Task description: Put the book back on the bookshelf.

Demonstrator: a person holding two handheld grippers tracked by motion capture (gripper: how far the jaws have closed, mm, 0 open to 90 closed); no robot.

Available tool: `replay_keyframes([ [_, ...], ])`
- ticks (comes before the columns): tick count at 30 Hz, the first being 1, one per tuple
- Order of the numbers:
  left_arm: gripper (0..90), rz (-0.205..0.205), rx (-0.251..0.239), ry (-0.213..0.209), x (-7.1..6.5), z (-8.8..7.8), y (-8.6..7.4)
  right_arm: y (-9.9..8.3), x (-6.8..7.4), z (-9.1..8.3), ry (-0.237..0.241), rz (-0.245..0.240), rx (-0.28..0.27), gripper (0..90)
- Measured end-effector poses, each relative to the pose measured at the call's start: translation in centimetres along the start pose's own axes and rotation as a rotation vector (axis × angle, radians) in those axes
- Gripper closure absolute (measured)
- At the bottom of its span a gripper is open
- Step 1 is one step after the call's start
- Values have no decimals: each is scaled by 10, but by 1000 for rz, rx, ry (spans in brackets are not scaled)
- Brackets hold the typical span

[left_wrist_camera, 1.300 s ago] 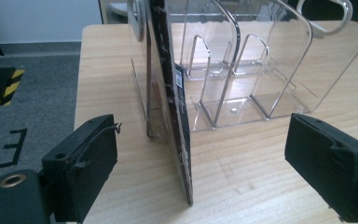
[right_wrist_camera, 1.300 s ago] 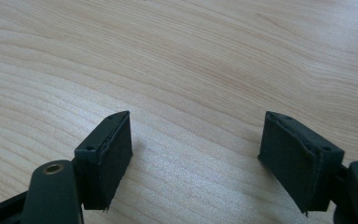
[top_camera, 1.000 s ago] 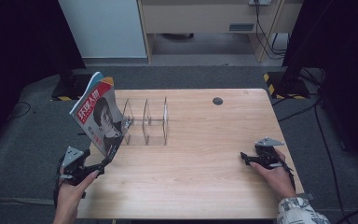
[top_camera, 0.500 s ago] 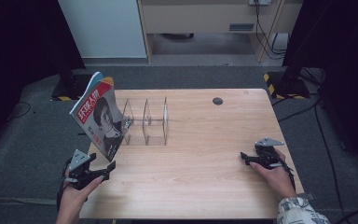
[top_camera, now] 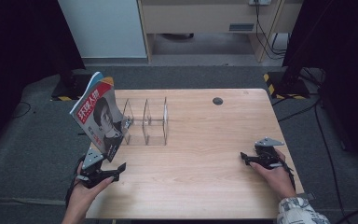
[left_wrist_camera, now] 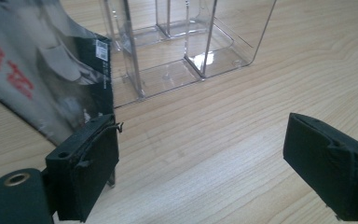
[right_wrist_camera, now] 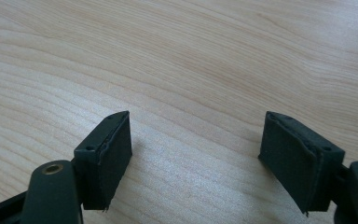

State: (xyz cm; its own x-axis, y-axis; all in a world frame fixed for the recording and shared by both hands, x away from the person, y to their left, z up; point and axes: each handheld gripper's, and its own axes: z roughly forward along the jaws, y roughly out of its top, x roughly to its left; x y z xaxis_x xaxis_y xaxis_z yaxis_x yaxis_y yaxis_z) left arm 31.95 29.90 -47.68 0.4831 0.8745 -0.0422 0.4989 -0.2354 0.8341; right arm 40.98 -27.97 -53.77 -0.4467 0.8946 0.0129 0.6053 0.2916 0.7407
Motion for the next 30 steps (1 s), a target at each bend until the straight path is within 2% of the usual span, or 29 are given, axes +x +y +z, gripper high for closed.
replay_keyframes([
  [3, 97, 24, 22, -12, -3, 5, 1, 0, 0, 0, 0, 0, 0, 249],
  [10, 91, 50, 45, -29, -6, 17, 8, 0, 0, 0, 0, 0, 0, 249],
  [15, 91, 24, 47, -49, -4, 25, 12, 0, 0, 0, 0, 2, 0, 249],
  [20, 91, 48, 53, -64, -8, 29, 19, 0, 0, 0, 1, 1, 0, 247],
  [30, 87, 52, 61, -78, -11, 41, 29, 0, 0, 0, 1, -1, 0, 247],
])
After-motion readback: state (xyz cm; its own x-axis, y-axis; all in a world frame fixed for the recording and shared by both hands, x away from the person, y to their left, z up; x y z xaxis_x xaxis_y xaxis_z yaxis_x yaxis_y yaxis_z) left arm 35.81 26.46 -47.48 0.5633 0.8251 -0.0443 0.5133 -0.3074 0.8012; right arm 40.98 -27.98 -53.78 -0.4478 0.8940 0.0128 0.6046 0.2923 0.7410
